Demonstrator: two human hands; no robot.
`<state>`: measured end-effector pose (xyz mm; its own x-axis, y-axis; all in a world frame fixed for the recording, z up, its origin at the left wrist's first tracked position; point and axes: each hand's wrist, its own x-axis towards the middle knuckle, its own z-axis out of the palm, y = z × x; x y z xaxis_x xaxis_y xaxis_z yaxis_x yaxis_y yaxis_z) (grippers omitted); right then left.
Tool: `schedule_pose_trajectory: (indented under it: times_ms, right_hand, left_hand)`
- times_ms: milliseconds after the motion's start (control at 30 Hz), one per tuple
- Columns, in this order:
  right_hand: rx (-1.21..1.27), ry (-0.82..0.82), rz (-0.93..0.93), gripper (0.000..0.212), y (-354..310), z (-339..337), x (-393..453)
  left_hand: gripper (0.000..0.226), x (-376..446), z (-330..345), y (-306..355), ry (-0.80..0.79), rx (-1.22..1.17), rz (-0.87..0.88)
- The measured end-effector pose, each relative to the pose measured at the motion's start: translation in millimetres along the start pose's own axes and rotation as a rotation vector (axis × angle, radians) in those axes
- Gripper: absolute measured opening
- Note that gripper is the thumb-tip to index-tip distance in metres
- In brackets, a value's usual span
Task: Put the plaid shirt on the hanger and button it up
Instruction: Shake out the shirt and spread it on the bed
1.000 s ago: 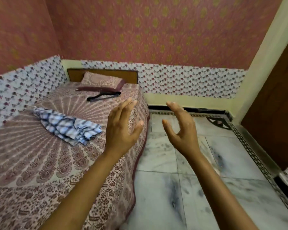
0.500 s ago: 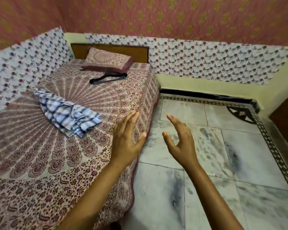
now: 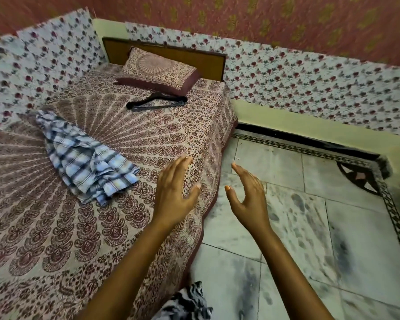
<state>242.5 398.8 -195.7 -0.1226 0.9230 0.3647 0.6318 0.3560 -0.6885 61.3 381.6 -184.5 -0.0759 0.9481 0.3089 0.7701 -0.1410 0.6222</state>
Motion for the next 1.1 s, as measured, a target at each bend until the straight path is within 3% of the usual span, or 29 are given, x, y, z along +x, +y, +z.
schedule_pose_trajectory:
  times_ms: [433,800,1100]
  right_hand:
    - [0.012,-0.144,0.043,0.056,21,98,181]
    - [0.100,-0.452,-0.137,0.054,54,195,350]
    - [0.060,-0.706,-0.309,0.056,42,280,465]
  left_hand:
    - [0.068,157,18,-97,0.002,0.053,-0.169]
    - [0.070,279,29,-170,0.162,0.198,-0.506]
    - [0.065,344,6,-235,0.290,0.288,-0.653]
